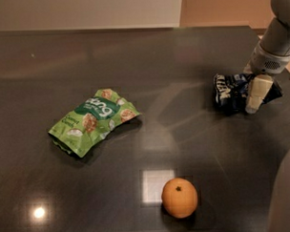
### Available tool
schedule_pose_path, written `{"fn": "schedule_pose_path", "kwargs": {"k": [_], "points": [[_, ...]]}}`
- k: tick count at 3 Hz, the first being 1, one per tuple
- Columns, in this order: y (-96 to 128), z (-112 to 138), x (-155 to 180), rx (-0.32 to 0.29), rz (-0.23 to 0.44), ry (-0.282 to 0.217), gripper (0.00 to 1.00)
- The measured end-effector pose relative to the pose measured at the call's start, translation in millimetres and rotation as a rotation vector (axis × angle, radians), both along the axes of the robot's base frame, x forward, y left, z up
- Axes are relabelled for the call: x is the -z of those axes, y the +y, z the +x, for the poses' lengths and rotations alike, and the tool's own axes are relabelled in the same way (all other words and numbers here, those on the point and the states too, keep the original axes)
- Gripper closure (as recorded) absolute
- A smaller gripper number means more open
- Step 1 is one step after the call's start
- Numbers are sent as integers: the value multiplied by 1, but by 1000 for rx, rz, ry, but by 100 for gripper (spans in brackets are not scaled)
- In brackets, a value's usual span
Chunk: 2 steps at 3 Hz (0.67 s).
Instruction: Move blue chip bag near orange
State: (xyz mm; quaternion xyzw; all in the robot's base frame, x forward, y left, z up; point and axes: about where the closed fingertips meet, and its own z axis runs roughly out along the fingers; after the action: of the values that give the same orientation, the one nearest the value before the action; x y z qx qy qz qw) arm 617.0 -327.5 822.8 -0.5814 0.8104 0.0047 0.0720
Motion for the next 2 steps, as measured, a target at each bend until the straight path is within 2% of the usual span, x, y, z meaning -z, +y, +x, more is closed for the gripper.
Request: {"fn": "schedule_pose_path", "kwargs": {"k": [1,2], "points": [[-1,2,9,9,-14,21,32],[-2,3,-1,11,-17,26,95]]}}
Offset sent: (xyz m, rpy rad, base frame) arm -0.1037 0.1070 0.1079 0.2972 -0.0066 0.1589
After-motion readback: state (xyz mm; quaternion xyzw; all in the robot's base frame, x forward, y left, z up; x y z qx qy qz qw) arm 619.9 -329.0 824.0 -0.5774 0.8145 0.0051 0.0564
